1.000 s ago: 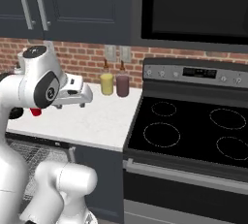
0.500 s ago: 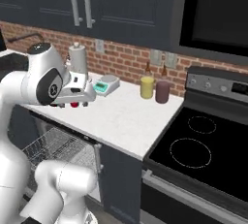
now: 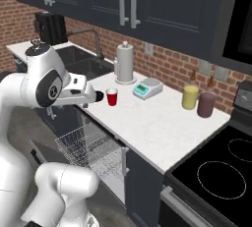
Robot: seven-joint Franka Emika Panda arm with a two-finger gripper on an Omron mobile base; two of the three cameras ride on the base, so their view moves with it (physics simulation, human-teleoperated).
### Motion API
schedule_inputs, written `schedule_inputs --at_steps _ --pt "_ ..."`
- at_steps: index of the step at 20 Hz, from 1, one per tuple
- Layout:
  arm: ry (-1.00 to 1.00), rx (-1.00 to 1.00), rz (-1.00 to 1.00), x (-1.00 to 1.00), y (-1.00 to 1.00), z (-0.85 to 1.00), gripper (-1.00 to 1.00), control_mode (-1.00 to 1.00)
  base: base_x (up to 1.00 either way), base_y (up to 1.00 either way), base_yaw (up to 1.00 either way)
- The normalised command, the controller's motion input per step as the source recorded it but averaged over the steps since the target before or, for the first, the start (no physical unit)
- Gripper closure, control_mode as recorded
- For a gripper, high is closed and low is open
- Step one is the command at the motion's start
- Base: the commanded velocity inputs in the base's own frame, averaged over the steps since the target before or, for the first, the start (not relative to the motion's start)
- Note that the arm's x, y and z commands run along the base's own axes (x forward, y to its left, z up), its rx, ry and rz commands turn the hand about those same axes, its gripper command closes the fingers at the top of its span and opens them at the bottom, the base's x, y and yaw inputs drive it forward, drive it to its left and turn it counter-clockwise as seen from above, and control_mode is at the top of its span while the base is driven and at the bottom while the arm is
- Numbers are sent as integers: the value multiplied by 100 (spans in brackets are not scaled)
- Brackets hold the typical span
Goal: Pick up the cup and bowl from the counter, place them in the dishwasher, and close the dishwasher door.
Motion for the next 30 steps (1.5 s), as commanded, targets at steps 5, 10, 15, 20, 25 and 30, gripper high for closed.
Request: schedule_inputs --at_steps 5,10,15,20,25,30 --pt "0 0 0 0 0 0 -100 100 0 -45 35" --pt "0 0 0 0 0 0 -100 100 0 -61 30" --pt "0 0 0 0 0 0 -100 100 5 -54 21" --pt "0 0 0 0 0 0 -100 100 4 -40 14" --pt "0 0 0 0 0 0 -100 100 0 -35 10" --pt "0 0 0 0 0 0 -100 100 0 -7 1"
